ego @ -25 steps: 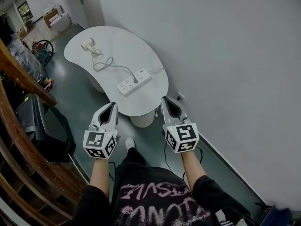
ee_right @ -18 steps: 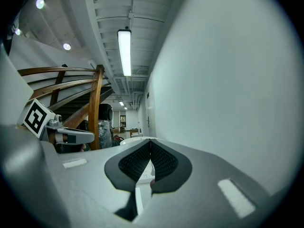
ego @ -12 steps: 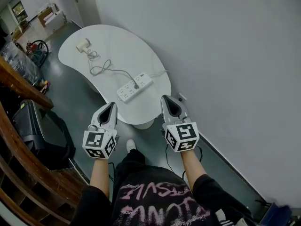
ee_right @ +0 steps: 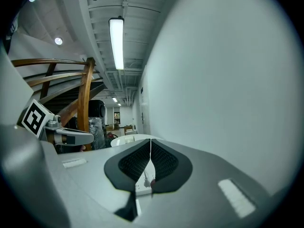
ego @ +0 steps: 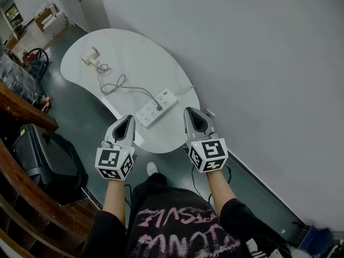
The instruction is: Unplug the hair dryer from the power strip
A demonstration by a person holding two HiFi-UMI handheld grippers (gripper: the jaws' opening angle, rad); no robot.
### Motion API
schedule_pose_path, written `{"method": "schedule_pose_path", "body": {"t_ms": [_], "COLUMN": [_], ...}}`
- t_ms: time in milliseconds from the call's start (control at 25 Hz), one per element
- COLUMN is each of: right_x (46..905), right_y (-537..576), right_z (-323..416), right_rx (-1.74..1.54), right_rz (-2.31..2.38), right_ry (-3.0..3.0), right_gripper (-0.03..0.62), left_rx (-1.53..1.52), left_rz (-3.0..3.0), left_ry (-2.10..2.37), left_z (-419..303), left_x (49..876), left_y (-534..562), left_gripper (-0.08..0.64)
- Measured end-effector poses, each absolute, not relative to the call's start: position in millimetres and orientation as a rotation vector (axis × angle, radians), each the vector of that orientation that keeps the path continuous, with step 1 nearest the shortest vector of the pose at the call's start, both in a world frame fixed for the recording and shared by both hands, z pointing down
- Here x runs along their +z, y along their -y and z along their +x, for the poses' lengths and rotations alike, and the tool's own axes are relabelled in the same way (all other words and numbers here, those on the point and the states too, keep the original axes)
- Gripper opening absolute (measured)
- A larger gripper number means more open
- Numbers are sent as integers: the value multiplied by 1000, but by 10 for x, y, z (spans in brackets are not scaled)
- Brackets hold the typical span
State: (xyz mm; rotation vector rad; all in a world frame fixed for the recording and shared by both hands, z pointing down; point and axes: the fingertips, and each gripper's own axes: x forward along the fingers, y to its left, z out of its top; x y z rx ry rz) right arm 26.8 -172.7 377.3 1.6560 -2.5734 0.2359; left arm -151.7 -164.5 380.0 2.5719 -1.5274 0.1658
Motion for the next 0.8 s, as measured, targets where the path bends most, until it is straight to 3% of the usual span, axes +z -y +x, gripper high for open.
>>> {"method": "schedule_pose_path", "body": {"t_ms": [800], "right_x": [3718], "right_y": [2420], "right_z": [-92], "right_rx": [254], "right_rz": [1788], "right_ry": [2454], "right_gripper": [18], "left_rx": [172], "left_rz": [2629], "left_ry": [1363], "left_z": [-1843], "left_x": [3811], "left_y": [2510], "left_gripper": [1]}}
